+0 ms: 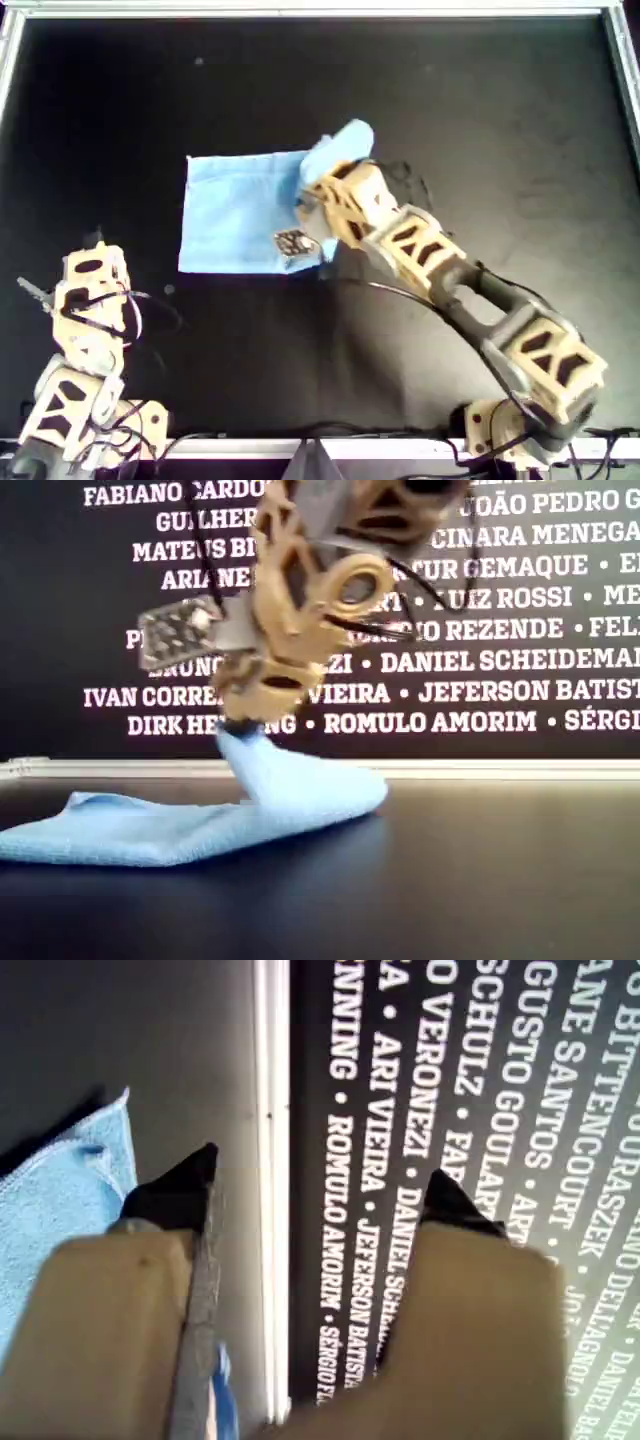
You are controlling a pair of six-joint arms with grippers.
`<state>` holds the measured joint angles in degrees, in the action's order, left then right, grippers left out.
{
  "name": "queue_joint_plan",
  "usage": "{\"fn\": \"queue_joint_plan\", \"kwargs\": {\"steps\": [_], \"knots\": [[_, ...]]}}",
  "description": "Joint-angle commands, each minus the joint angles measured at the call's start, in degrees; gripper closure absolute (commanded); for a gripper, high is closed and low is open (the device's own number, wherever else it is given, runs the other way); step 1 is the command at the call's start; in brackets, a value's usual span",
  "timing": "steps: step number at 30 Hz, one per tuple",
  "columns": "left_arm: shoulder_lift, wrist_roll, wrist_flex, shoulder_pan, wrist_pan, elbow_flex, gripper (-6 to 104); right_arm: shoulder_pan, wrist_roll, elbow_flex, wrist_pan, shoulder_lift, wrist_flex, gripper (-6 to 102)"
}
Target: Fold a cloth
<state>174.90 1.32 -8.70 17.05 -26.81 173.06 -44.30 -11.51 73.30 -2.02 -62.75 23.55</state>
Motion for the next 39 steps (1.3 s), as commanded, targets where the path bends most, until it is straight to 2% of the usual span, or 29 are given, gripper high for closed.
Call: {"fn": "queue_joint_plan", "kwargs": {"steps": [1,15,29,32,36,39], "knots": [[1.32,-0.18,0.35,-0.09,-0.18,-0.70,27,-1.93,0.44,-10.99,-0.70,1.85,-0.79,95],[1.32,-0.18,0.35,-0.70,-0.70,-0.70,27,-10.02,0.79,-34.89,-0.79,14.94,-0.79,95],[1.23,-0.18,0.35,-0.62,-0.70,-0.70,27,-14.24,0.44,-54.40,0.18,33.93,-0.79,93],[1.23,-0.18,0.35,-0.70,-0.70,-0.70,27,-15.29,-0.09,-58.36,0.18,36.83,-0.79,86],[1.23,-0.18,0.35,-0.70,-0.70,-0.70,27,-16.08,-0.09,-61.88,0.26,39.11,-0.79,66],[1.23,-0.18,0.35,-0.79,-0.70,-0.70,27,-15.56,0.62,-61.88,0.26,39.20,-0.70,55]]}}
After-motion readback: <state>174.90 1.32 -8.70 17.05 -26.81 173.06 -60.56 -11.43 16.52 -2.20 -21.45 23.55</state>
